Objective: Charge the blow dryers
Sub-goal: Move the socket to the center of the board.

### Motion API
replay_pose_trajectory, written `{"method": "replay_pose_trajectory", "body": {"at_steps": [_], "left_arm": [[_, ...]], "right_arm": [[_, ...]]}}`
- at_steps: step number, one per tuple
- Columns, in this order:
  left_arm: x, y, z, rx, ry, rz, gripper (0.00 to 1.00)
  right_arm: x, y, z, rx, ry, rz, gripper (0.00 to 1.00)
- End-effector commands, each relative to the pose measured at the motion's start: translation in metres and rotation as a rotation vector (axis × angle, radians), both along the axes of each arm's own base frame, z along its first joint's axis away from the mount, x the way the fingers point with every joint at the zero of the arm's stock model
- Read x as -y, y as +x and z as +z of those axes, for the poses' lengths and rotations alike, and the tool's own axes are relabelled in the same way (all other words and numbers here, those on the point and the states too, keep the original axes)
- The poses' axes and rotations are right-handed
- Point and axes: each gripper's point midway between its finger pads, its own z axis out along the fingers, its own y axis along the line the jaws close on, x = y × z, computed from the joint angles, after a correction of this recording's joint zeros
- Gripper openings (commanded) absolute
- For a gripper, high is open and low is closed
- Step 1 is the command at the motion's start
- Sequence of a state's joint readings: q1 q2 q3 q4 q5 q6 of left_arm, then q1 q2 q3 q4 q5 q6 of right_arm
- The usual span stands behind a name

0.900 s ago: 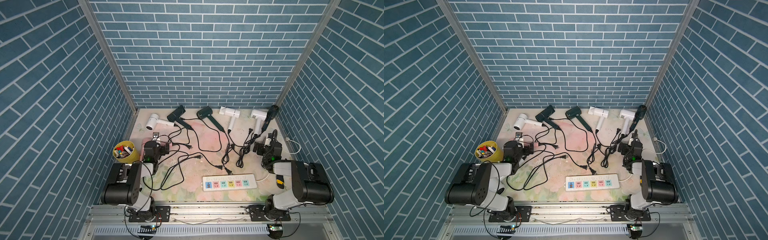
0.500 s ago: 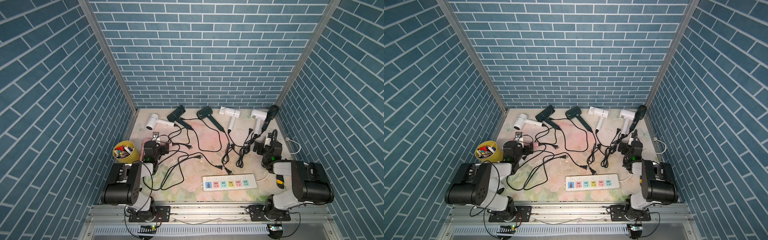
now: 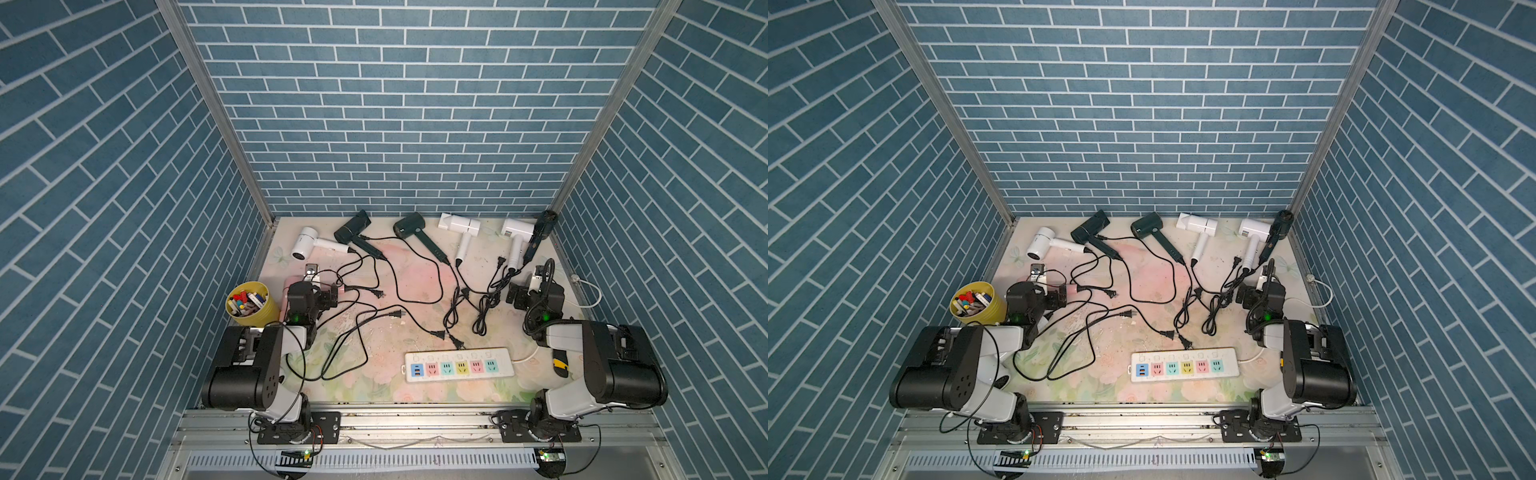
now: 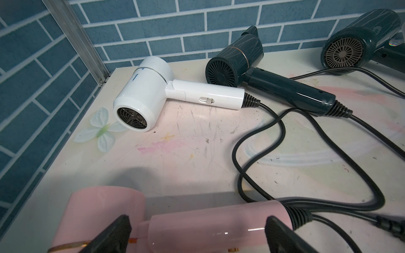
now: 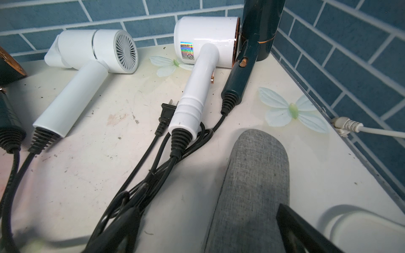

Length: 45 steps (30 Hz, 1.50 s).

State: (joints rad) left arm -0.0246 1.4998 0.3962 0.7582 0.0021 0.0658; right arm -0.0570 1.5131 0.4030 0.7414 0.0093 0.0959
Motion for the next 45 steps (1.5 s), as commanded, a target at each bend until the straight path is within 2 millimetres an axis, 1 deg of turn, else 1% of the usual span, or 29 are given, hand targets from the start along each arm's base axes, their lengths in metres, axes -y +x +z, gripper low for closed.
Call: {"method": "replay_pose_trajectory", "body": {"at_steps": [1, 3, 5, 6, 9, 11, 13, 16, 18, 21, 23, 25, 26, 27, 29, 30, 32, 33, 34, 35, 38, 39, 41, 45], "left_arm": [[-0.001, 0.007, 0.020, 0.023, 0.020, 0.003, 0.99], [-0.006, 0.000, 0.031, 0.033, 0.047, 0.058, 0.99], [-0.002, -0.008, 0.049, 0.090, 0.083, 0.064, 1.00], [0.000, -0.012, 0.059, 0.114, 0.098, 0.070, 1.00], [0.004, -0.020, 0.100, 0.188, 0.061, 0.082, 1.00], [0.008, -0.026, 0.124, 0.227, -0.010, 0.075, 1.00], [0.016, -0.033, 0.145, 0.263, -0.100, 0.049, 0.99], [0.028, -0.043, 0.170, 0.295, -0.259, 0.017, 0.99], [0.039, -0.049, 0.183, 0.283, -0.369, -0.018, 1.00], [0.056, -0.060, 0.195, 0.228, -0.498, -0.082, 1.00], [0.063, -0.070, 0.199, 0.180, -0.566, -0.106, 0.99], [0.069, -0.081, 0.201, 0.127, -0.609, -0.121, 0.99], [0.072, -0.087, 0.200, 0.099, -0.613, -0.140, 1.00], [0.076, -0.094, 0.198, 0.079, -0.615, -0.164, 1.00], [0.083, -0.103, 0.202, 0.081, -0.619, -0.218, 0.99], [0.089, -0.106, 0.203, 0.092, -0.626, -0.257, 0.99], [0.099, -0.112, 0.197, 0.106, -0.657, -0.326, 1.00], [0.101, -0.112, 0.191, 0.107, -0.674, -0.339, 0.99], [0.101, -0.115, 0.191, 0.128, -0.688, -0.342, 0.99], [0.097, -0.114, 0.183, 0.128, -0.703, -0.314, 0.99], [0.083, -0.110, 0.150, 0.082, -0.749, -0.185, 1.00], [0.081, -0.107, 0.143, 0.071, -0.763, -0.159, 0.99], [0.084, -0.101, 0.137, 0.055, -0.769, -0.166, 0.99], [0.086, -0.088, 0.116, -0.003, -0.778, -0.136, 1.00]], "right_arm": [[-0.010, 0.009, 0.013, 0.048, -0.040, 0.081, 0.99], [-0.024, 0.005, 0.021, 0.066, -0.037, 0.166, 0.99], [-0.029, 0.002, 0.042, 0.033, -0.027, 0.180, 0.99], [-0.029, 0.000, 0.054, 0.018, -0.004, 0.172, 0.99], [-0.042, -0.013, 0.077, 0.034, 0.008, 0.212, 0.99], [-0.047, -0.021, 0.094, 0.057, 0.020, 0.216, 0.99], [-0.050, -0.031, 0.117, 0.068, 0.080, 0.196, 0.99], [-0.057, -0.050, 0.144, 0.060, 0.192, 0.188, 0.99], [-0.057, -0.066, 0.153, 0.028, 0.249, 0.163, 0.99], [-0.056, -0.094, 0.160, -0.052, 0.306, 0.119, 0.99], [-0.060, -0.112, 0.166, -0.066, 0.329, 0.129, 0.99], [-0.058, -0.130, 0.164, -0.086, 0.362, 0.095, 0.99], [-0.052, -0.139, 0.159, -0.108, 0.384, 0.038, 0.99], [-0.042, -0.150, 0.150, -0.139, 0.416, -0.055, 0.99], [-0.040, -0.166, 0.141, -0.162, 0.454, -0.097, 0.99], [-0.044, -0.171, 0.141, -0.160, 0.473, -0.080, 0.99], [-0.050, -0.178, 0.137, -0.175, 0.506, -0.059, 0.99], [-0.054, -0.181, 0.134, -0.196, 0.522, -0.048, 0.99], [-0.059, -0.182, 0.133, -0.214, 0.538, -0.022, 0.99], [-0.067, -0.185, 0.128, -0.245, 0.562, 0.007, 0.99], [-0.084, -0.192, 0.114, -0.329, 0.617, 0.079, 0.99], [-0.087, -0.195, 0.109, -0.357, 0.629, 0.087, 0.99], [-0.093, -0.201, 0.103, -0.391, 0.643, 0.111, 0.99], [-0.108, -0.210, 0.089, -0.475, 0.684, 0.155, 0.99]]}}
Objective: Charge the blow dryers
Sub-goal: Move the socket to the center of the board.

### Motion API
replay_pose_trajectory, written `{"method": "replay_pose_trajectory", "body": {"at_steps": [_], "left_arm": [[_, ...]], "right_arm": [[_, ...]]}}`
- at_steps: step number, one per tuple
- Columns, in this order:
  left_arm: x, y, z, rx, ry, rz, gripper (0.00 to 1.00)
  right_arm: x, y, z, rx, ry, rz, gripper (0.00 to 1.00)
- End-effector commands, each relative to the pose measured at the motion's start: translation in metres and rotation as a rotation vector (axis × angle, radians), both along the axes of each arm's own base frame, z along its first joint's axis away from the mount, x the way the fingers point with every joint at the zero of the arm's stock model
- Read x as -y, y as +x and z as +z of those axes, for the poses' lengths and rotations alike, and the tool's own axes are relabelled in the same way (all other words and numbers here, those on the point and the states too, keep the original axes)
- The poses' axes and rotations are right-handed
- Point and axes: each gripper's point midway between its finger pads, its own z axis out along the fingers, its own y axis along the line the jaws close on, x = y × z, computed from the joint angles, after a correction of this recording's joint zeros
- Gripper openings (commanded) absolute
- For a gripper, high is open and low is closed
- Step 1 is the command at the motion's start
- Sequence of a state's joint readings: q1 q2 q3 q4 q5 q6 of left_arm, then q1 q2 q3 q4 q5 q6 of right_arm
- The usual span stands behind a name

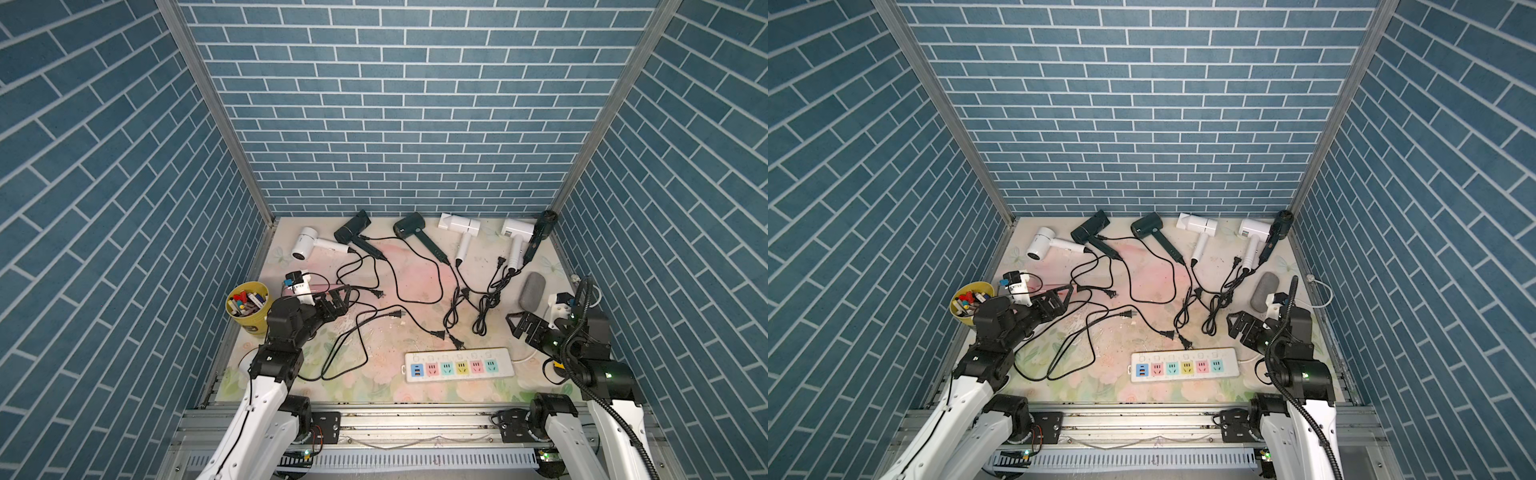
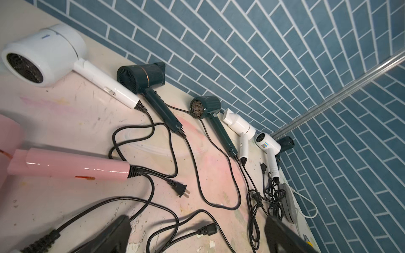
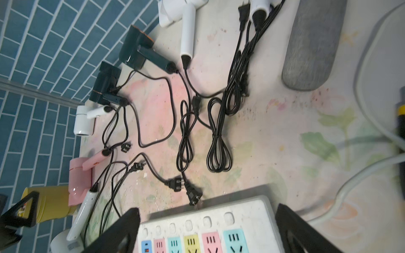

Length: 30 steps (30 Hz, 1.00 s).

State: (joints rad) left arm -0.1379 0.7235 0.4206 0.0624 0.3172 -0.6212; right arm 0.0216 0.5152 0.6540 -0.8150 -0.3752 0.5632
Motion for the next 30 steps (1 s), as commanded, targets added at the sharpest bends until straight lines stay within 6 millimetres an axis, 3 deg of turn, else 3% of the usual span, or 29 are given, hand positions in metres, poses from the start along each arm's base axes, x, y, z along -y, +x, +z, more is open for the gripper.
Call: {"method": "replay_pose_trajectory", "body": {"at_steps": [1, 10, 17, 21, 30], "left_arm": [[0.002, 0.010, 0.001, 0.021, -0.034, 0.008, 1.00], [0.003, 0.012, -0.008, 0.008, 0.001, -0.004, 0.99], [0.001, 0.012, -0.013, -0.002, 0.019, 0.001, 0.99], [0.003, 0.015, -0.018, -0.014, 0.017, -0.006, 0.99], [0.007, 0.016, -0.022, -0.026, 0.020, -0.020, 0.99]], "right_arm": [[-0.020, -0.017, -0.014, -0.110, 0.080, 0.068, 0.99], [-0.057, -0.045, -0.045, -0.266, -0.001, 0.249, 0.99], [-0.076, -0.091, -0.077, -0.397, -0.107, 0.383, 0.98], [-0.087, -0.107, -0.091, -0.424, -0.193, 0.455, 0.97], [-0.122, -0.108, -0.122, -0.442, -0.354, 0.527, 0.90]]}}
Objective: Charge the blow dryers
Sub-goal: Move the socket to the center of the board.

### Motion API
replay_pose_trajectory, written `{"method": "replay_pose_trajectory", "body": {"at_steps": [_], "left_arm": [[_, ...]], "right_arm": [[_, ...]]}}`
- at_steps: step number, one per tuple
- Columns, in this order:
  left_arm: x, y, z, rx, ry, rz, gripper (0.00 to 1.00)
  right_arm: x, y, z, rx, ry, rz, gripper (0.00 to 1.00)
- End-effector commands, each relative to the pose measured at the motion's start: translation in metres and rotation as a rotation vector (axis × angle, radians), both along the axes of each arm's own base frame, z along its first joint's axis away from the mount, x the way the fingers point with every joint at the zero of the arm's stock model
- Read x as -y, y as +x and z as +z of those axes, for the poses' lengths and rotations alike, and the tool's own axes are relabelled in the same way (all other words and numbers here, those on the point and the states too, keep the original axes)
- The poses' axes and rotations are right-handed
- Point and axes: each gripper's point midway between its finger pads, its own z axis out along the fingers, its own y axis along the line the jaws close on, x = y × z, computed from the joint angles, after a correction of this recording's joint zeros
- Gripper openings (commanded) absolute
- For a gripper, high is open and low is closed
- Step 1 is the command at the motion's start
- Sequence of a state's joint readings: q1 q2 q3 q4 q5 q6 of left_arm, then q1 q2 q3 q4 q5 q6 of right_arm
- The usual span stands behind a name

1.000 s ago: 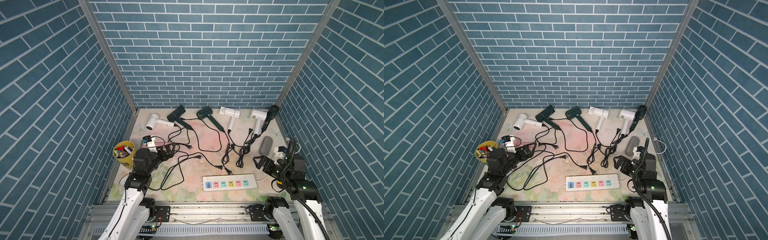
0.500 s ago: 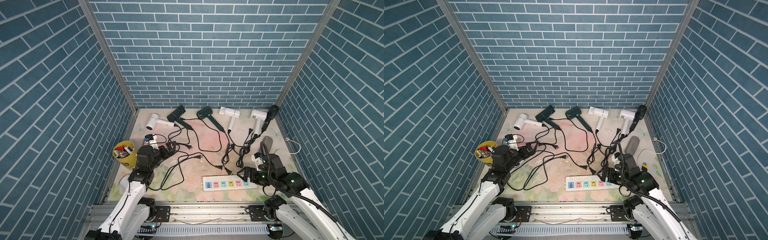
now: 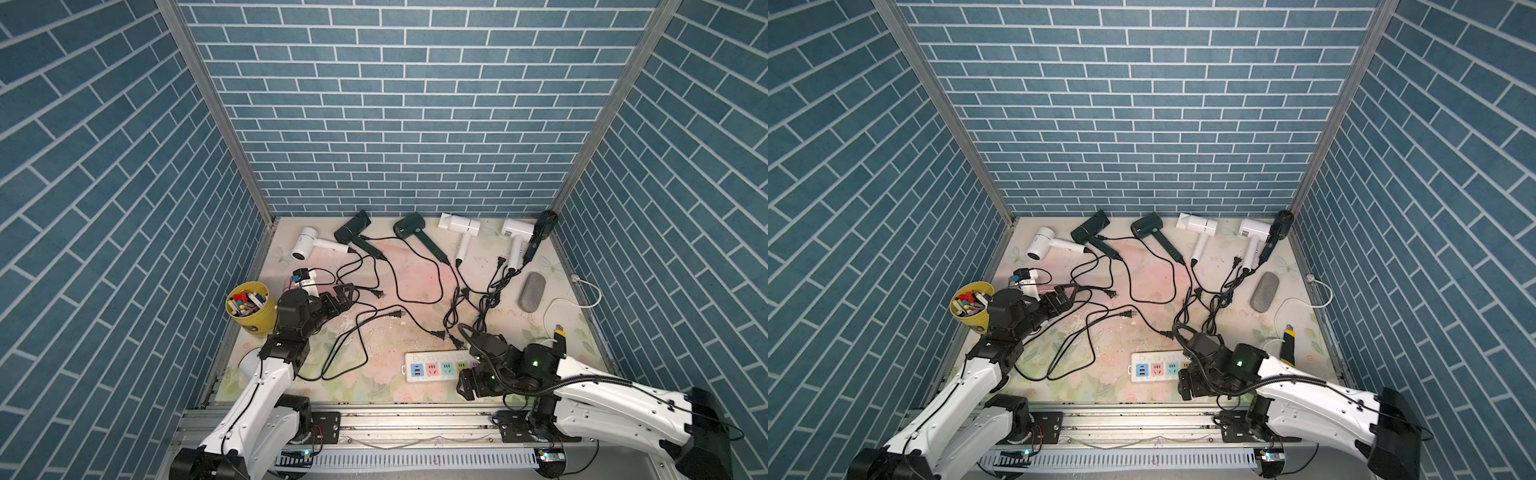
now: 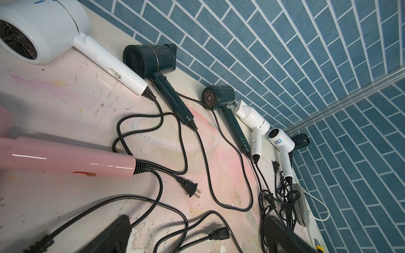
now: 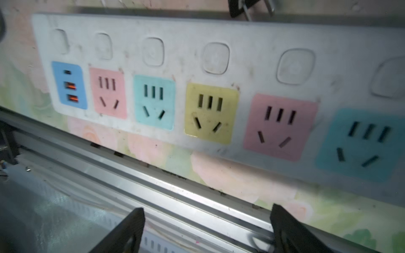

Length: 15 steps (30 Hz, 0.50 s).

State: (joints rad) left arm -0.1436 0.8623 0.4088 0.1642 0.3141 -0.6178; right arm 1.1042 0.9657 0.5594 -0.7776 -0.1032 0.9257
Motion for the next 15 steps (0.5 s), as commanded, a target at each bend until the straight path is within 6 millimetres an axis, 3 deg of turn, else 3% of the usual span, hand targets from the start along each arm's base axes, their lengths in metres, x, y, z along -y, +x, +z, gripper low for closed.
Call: {"method": "replay_pose_trajectory", "body": {"at_steps": [1, 7, 15], "left_arm": [[0.003, 0.000, 0.001, 0.020, 0.010, -0.017, 0.99], [0.004, 0.000, 0.001, 0.020, 0.012, -0.021, 0.99], [0.007, 0.000, 0.001, 0.017, 0.011, -0.030, 0.99]], "right_arm": [[-0.014, 0.014, -0.006, 0.040, -0.015, -0.065, 0.89], [-0.016, 0.033, -0.017, 0.089, -0.117, -0.095, 0.88], [-0.025, 0.066, -0.024, 0.139, -0.127, -0.156, 0.88]]}}
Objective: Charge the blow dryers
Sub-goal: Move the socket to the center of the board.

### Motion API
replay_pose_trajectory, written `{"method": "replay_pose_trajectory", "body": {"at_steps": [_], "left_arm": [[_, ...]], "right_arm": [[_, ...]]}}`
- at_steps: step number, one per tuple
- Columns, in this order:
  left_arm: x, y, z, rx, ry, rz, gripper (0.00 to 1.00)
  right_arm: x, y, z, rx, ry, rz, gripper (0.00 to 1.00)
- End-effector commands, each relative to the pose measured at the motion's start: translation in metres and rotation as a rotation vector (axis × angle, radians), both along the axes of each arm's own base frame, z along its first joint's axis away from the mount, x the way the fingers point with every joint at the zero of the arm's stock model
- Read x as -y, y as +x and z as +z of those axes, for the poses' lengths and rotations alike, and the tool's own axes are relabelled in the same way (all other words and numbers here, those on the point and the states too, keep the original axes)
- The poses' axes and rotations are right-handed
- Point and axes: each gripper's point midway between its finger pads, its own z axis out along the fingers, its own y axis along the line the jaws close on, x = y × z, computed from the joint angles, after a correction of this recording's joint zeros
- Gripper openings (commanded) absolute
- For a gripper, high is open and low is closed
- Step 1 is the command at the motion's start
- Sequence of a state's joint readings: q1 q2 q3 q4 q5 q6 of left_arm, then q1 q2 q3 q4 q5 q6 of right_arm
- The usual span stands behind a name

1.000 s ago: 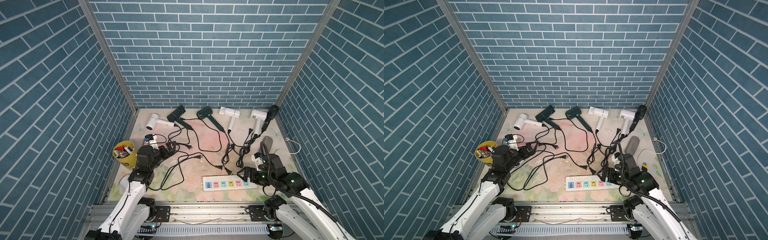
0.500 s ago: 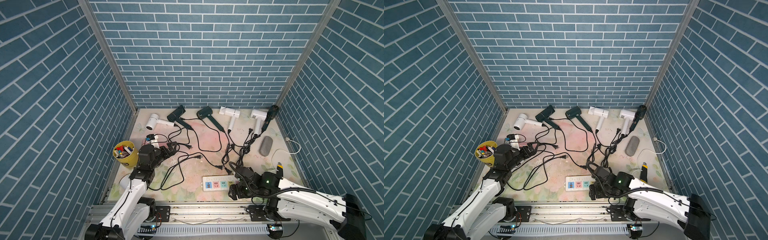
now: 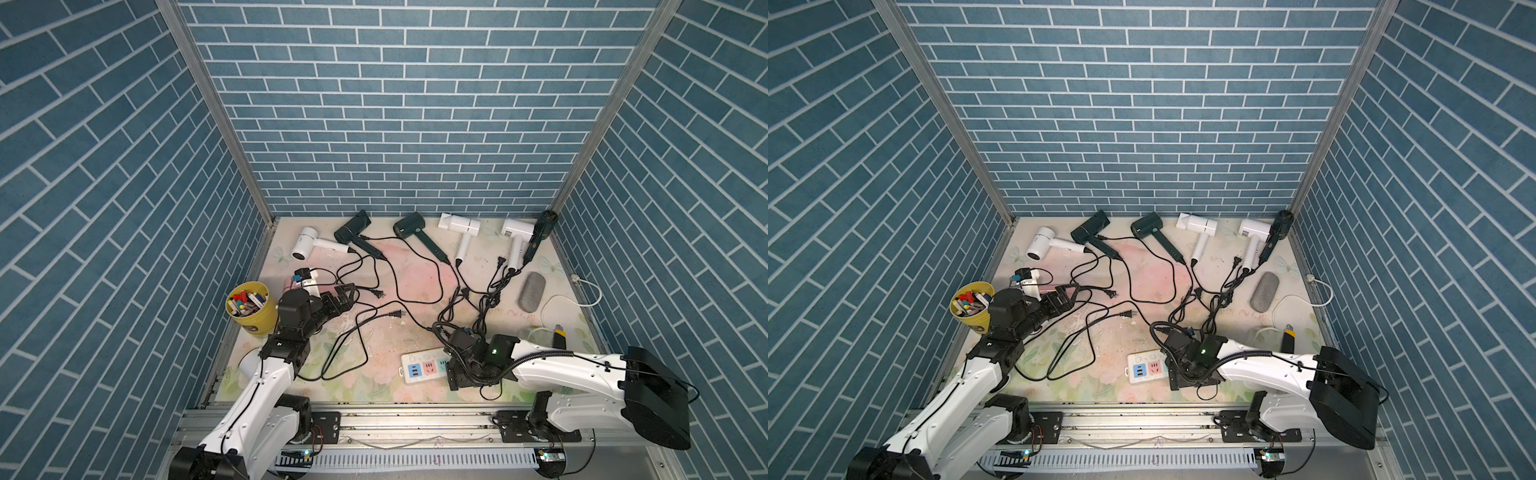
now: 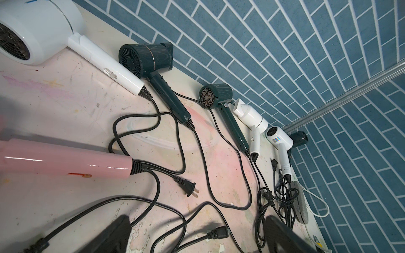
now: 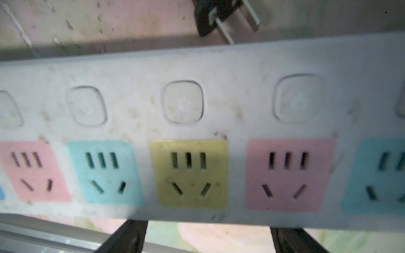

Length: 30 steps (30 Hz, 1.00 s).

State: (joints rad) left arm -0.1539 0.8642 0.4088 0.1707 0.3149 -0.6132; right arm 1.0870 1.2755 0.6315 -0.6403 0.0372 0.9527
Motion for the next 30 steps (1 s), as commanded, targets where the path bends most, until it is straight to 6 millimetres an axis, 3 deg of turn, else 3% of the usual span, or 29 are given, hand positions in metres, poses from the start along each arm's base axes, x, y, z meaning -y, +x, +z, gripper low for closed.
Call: {"method": "replay_pose_trajectory", "body": {"at_steps": [1, 8, 12, 21, 30], "left_arm": [[0.003, 0.000, 0.000, 0.010, 0.007, -0.017, 0.99], [0.006, 0.001, -0.002, 0.002, 0.008, -0.023, 0.99], [0.009, 0.001, -0.003, -0.001, 0.012, -0.037, 0.99], [0.030, -0.003, 0.002, 0.019, 0.086, -0.093, 1.00], [0.049, -0.007, 0.003, 0.038, 0.192, -0.143, 0.99]], "right_arm": [[-0.009, 0.031, 0.004, 0.082, 0.027, -0.084, 0.88], [-0.022, 0.065, 0.010, 0.119, 0.067, -0.122, 0.89], [-0.031, 0.069, 0.026, 0.124, 0.103, -0.096, 0.93], [0.003, 0.058, 0.084, 0.216, 0.155, -0.115, 0.99], [0.028, 0.096, 0.100, 0.182, 0.199, -0.171, 0.99]]}}
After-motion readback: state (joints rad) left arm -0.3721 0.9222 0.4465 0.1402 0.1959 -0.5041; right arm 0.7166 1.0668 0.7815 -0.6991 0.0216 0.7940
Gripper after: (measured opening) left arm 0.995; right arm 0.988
